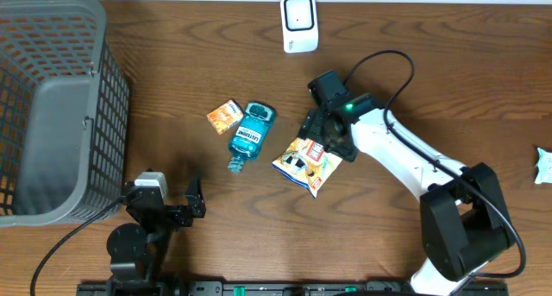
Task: Scan the item barcode
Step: 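Move the right gripper back to the yellow snack bag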
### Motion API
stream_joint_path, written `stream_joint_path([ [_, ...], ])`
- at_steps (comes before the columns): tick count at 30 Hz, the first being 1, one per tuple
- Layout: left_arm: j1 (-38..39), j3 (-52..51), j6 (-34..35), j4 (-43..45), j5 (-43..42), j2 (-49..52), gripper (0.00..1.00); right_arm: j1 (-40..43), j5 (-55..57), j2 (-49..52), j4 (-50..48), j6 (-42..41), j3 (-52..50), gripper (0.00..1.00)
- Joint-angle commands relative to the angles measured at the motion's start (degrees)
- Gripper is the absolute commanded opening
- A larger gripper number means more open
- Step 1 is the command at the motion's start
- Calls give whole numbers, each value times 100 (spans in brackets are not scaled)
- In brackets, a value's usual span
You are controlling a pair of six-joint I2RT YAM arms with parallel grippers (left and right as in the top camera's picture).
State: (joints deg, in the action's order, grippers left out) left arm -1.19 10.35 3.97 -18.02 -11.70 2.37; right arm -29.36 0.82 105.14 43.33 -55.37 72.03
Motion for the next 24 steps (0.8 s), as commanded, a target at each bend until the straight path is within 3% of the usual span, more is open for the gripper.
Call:
stream_joint_path([
  [1,-17,68,-116,4,-33,-24,98,-96,310,385,-79,-247,17,92],
  [6,-17,68,-116,4,-33,-24,98,-101,140,949,-354,-249,17,79],
  [10,-17,68,-116,4,-33,-24,98,-101,140,1233,-396,-337,17,35],
  [15,-17,68,-114,4,-33,-24,98,-92,129,1215,-389,-330,20,1],
  [24,-17,68,-116,2,-33,-24,98,229,-1331,984,-365,186,20,1],
])
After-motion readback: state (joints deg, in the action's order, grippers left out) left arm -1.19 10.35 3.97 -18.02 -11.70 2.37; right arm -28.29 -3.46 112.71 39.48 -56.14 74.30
